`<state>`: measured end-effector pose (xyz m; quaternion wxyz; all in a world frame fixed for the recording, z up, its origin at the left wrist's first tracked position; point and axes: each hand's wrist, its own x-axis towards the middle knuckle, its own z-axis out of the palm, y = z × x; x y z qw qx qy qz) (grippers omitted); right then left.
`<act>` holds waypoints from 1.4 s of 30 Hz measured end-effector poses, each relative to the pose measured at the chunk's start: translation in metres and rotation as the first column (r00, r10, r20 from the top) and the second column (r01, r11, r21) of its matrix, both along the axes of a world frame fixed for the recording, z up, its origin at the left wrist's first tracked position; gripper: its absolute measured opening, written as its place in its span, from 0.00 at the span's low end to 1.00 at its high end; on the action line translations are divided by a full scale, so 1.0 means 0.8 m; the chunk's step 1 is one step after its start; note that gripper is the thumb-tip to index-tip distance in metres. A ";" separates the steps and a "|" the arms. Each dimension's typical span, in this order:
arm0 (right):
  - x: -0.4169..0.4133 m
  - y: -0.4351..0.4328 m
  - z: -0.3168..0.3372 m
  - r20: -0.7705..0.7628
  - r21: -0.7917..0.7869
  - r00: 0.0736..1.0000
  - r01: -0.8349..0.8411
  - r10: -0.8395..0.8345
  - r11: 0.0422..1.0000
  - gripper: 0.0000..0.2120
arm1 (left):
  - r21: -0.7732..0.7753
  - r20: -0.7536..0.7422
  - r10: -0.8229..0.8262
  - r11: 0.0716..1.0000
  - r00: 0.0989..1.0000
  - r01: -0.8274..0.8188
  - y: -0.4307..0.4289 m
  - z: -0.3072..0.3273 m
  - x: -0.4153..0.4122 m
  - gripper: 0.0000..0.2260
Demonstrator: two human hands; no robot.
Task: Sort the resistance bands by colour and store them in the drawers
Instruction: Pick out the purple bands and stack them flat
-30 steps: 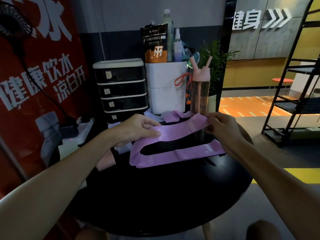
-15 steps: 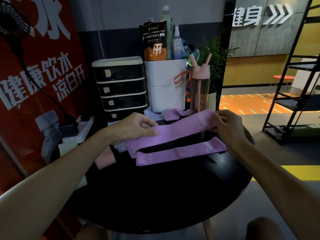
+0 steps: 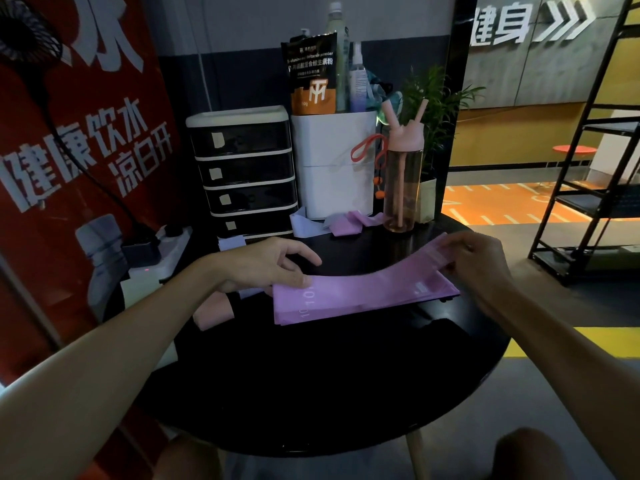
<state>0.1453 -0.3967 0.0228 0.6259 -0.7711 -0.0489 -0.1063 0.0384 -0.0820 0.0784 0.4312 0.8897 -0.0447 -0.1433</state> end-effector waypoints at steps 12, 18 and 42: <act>-0.002 -0.018 -0.024 0.093 -0.339 0.994 -0.024 0.059 0.941 0.06 | 0.090 0.139 0.188 0.975 0.972 -0.201 0.008 -0.037 0.013 0.08; 0.001 -0.019 -0.044 0.109 -0.486 0.991 -0.018 0.082 0.874 0.07 | 0.267 0.270 0.089 0.950 0.959 -0.164 0.003 -0.060 0.021 0.03; -0.003 -0.010 -0.055 0.237 -0.876 0.939 0.096 0.248 0.473 0.06 | 0.530 0.317 -0.237 0.847 0.918 0.036 -0.034 -0.105 0.040 0.16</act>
